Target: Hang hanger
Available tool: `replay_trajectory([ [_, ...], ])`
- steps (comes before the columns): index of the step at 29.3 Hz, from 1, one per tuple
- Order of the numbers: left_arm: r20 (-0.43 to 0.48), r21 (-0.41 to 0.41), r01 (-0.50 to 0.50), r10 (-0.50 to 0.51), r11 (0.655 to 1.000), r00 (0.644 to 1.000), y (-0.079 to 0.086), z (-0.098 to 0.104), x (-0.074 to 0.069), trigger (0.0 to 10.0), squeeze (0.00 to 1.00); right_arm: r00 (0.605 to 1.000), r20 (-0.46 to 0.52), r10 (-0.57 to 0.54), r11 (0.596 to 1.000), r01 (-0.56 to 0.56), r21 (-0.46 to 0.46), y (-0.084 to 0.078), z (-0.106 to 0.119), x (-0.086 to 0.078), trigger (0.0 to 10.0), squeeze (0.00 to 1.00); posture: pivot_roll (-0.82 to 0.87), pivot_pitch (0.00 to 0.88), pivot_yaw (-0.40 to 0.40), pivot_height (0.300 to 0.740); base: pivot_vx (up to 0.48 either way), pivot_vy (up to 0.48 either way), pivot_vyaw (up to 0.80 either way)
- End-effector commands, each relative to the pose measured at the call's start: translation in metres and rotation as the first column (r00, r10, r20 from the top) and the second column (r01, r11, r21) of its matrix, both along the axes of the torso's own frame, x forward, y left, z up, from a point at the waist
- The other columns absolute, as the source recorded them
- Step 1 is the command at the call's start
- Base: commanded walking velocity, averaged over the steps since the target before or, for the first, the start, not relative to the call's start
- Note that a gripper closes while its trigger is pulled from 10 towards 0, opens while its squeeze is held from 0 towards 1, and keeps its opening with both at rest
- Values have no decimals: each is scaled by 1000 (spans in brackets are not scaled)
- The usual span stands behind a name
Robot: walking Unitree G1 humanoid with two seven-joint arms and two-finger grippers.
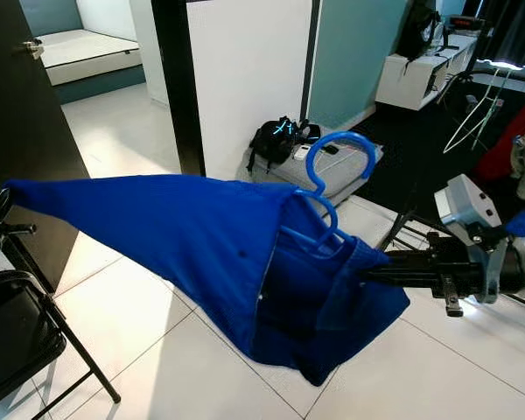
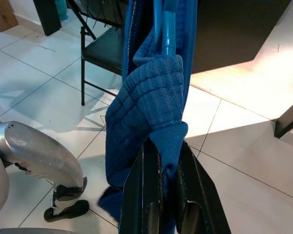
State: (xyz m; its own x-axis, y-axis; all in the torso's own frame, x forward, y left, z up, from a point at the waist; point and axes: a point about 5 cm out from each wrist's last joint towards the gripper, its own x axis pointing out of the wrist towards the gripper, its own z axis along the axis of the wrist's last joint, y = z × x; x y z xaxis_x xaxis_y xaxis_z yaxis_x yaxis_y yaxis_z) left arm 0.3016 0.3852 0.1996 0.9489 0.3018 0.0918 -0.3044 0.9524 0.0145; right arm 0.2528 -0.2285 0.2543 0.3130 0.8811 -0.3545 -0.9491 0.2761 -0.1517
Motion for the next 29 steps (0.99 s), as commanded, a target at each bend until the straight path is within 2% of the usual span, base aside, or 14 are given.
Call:
replay_trajectory([
  [1,50,-46,-383,385,923,922,61,21,-43,0,0,992,-26,-126,990,124,-64,-27,3,0,0,0,-31,0,10,740,0,0,0],
  [10,46,-61,-405,408,912,912,65,20,-46,0,0,992,-28,-125,990,123,-66,-28,4,-1,0,0,-35,0,10,740,0,0,0],
  [11,33,-75,-430,433,900,901,69,17,-49,0,0,993,-33,-117,991,114,-64,-28,5,-4,0,0,-36,0,12,740,0,0,0],
  [13,33,-75,-430,433,900,901,69,17,-49,0,0,993,-33,-117,991,114,-64,-28,5,-4,0,0,-36,0,12,740,0,0,0],
  [15,-18,-89,-492,492,866,870,80,9,-60,0,0,995,-44,-95,994,92,-57,-29,7,-9,0,0,-35,0,16,740,0,0,0],
  [18,-69,-73,-526,521,848,850,86,1,-67,0,0,995,-49,-85,995,82,-53,-29,8,-11,0,0,-35,0,16,740,0,0,0],
  [20,-92,-70,-528,522,846,848,86,-6,-69,0,0,995,-50,-84,995,82,-52,-29,8,-11,0,0,-32,0,19,740,0,0,0],
  [21,-115,-72,-503,493,862,862,82,-13,-66,235,0,995,-50,-84,996,82,-48,-28,8,-11,0,0,-30,0,19,740,0,0,0],
  [23,-115,-72,-503,493,862,862,82,-13,-66,235,0,995,-50,-84,996,82,-48,-28,8,-11,0,0,-30,0,19,740,0,0,0],
  [24,-133,-77,-472,460,878,878,77,-19,-62,353,0,995,-51,-83,996,81,-45,-28,7,-11,0,0,-30,0,19,740,0,0,0],
  [26,-174,-97,-320,301,942,938,55,-33,-44,2667,0,995,-50,-81,996,79,-35,-26,6,-10,0,0,-25,0,16,740,0,0,0],
  [27,-174,-97,-320,301,942,938,55,-33,-44,2667,0,995,-50,-81,996,79,-35,-26,6,-10,0,0,-25,0,16,740,0,0,0],
  [28,-173,-111,-183,162,977,971,37,-38,-31,5843,0,996,-50,-78,997,77,-30,-24,6,-10,0,0,-25,0,16,740,0,0,0],
  [29,-173,-111,-183,162,977,971,37,-38,-31,5843,0,996,-50,-78,997,77,-30,-24,6,-10,0,0,-25,0,16,740,0,0,0],
])
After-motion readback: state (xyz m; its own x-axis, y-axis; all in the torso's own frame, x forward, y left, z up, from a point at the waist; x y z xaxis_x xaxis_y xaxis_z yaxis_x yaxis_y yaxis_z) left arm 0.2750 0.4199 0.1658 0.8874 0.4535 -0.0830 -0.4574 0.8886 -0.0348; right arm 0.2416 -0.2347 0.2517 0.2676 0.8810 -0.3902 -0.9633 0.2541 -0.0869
